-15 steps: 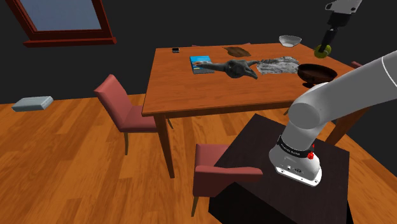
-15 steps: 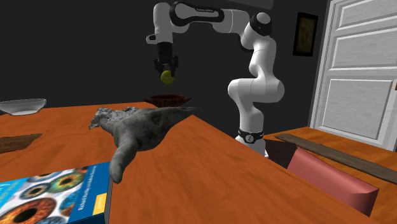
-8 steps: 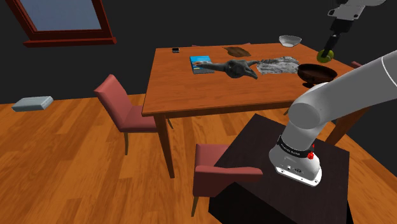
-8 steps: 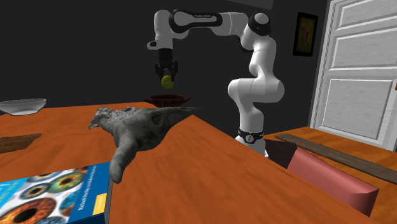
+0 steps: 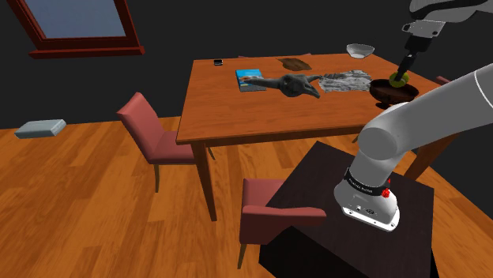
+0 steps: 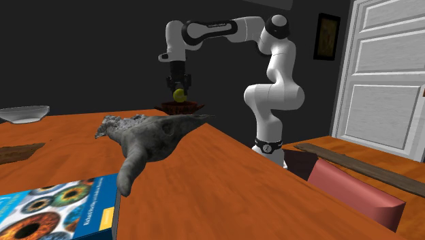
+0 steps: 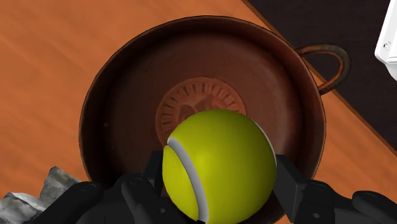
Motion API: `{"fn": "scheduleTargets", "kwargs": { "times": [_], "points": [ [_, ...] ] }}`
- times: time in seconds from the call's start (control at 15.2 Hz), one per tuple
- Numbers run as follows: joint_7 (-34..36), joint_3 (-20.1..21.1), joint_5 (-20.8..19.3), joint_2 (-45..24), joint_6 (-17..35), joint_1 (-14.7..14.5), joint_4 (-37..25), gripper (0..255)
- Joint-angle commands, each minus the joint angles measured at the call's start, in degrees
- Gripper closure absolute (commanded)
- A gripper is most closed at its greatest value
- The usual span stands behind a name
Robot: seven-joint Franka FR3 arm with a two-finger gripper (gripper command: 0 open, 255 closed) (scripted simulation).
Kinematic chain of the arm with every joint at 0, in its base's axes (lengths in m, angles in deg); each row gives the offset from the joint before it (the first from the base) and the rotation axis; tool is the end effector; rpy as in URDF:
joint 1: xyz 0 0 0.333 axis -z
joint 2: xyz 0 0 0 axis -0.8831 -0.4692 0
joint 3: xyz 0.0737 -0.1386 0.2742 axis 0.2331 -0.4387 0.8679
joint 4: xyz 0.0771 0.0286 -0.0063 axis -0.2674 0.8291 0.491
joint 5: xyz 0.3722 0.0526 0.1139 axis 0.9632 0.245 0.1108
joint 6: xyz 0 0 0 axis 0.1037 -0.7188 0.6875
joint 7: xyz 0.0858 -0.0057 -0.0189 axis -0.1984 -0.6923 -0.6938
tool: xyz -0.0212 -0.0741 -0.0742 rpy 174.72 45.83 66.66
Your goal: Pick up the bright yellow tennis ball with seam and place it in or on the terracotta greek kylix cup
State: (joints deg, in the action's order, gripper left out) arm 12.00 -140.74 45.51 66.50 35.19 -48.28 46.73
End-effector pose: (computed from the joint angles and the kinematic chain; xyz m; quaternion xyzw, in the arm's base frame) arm 0.0345 -0.4620 0.4915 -0.9981 0.0475 -0.0168 0.0360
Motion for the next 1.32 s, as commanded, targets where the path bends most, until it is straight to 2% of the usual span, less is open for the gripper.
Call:
{"fn": "scheduleTargets", "kwargs": {
  "times": [0.0,0.46,0.53,0.86,1.12,1.25],
  "points": [
    [0.0,-0.7,-0.3,-0.1,1.2,-0.1,0.9,255],
    [0.0,-0.8,-0.3,-0.1,1.2,-0.2,0.9,255],
    [0.0,-0.8,-0.3,-0.1,1.2,-0.2,0.9,0],
    [0.0,-0.7,-0.3,-0.1,1.2,-0.2,0.9,0],
    [-1.0,1.8,1.7,-0.8,-5.5,-0.6,-6.0,0],
    [-1.0,1.8,1.7,-0.7,-5.5,-0.6,-6.0,0]
  ]
}}
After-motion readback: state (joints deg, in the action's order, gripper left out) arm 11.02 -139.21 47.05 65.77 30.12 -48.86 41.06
